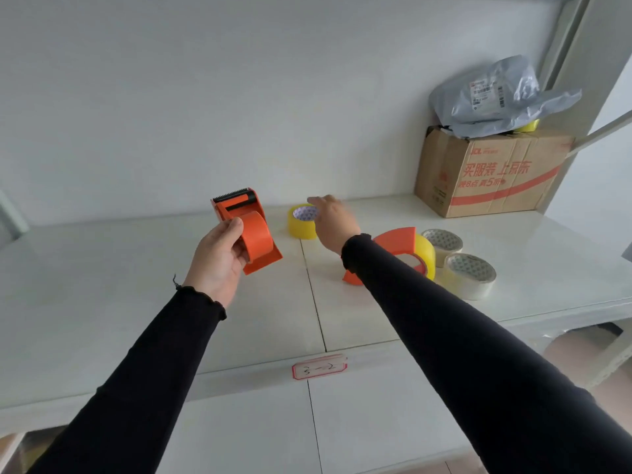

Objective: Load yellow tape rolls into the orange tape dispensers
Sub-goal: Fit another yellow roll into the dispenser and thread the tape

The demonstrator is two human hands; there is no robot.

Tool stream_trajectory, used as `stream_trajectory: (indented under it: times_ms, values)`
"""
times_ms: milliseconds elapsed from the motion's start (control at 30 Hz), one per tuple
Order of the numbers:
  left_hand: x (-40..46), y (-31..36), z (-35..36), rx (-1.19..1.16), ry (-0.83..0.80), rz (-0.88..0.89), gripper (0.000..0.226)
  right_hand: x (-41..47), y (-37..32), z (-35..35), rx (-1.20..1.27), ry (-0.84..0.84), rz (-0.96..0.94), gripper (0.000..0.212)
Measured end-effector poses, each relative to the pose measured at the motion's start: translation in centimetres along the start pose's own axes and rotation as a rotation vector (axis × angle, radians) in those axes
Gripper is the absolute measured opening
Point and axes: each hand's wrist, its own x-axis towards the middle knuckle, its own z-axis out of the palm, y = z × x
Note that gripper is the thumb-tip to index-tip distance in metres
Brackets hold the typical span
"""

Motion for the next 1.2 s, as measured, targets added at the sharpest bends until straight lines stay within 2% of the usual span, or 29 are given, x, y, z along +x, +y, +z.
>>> stream_trajectory:
  times_ms: [167,233,333,400,467,533,567,633,700,833,967,1033,1100,1200]
  values:
    - [0.5,-0.2,-1.4,-0.006,0.044,-0.057,0.033,4.6,0.9,6.0,-0.243,-0.335,0.035,0.070]
    - [0.7,-0.7,-1.8,-0.003,0.058,-0.067,0.027,5.5,1.3,7.1,-0.279,-0.320,0.076,0.070]
    - [0.9,-1.2,-1.9,-0.012,0.067,-0.081,0.019,5.5,1.4,6.7,-0.240,-0.141,0.113,0.053]
    - [1.0,-1.4,-1.8,-0.023,0.062,-0.081,0.018,4.7,1.3,5.6,-0.041,-0.026,0.168,0.038]
    - [1.1,-1.4,-1.7,-0.036,0.064,-0.071,0.018,3.4,0.9,4.2,0.412,0.110,0.227,0.022]
    - [1.3,-1.2,-1.3,-0.050,0.076,-0.051,0.017,1.2,-0.5,2.4,0.879,0.177,0.227,0.010]
    - [1.4,-1.1,-1.0,-0.049,0.075,-0.037,0.017,-0.1,-1.3,1.5,1.027,0.176,0.194,0.008]
    - [1.3,-0.8,-0.3,-0.038,0.056,-0.002,0.016,-2.8,-2.7,0.3,1.132,0.173,0.116,0.008]
    - [1.0,-0.4,0.6,-0.018,0.008,0.041,0.018,-5.2,-3.5,-0.1,1.099,0.196,0.053,0.007]
    - [0.0,-0.3,2.1,0.035,-0.108,0.110,0.035,-8.4,-4.5,-0.1,1.010,0.186,0.015,0.008]
    - [-1.5,-0.9,3.1,-0.059,-0.117,0.096,0.037,-10.3,-5.3,-0.4,0.974,0.229,-0.011,0.010]
    - [-2.4,-0.9,3.6,-0.119,-0.136,0.074,0.047,-11.0,-5.6,-0.4,0.889,0.277,-0.061,0.010]
    - [-3.1,-0.7,3.9,-0.083,-0.150,0.088,0.055,-11.7,-5.9,-0.5,0.814,0.303,-0.111,0.010]
    - [-3.8,-0.7,3.9,0.028,-0.226,0.153,0.069,-12.3,-6.4,-1.8,0.761,0.257,-0.125,0.018]
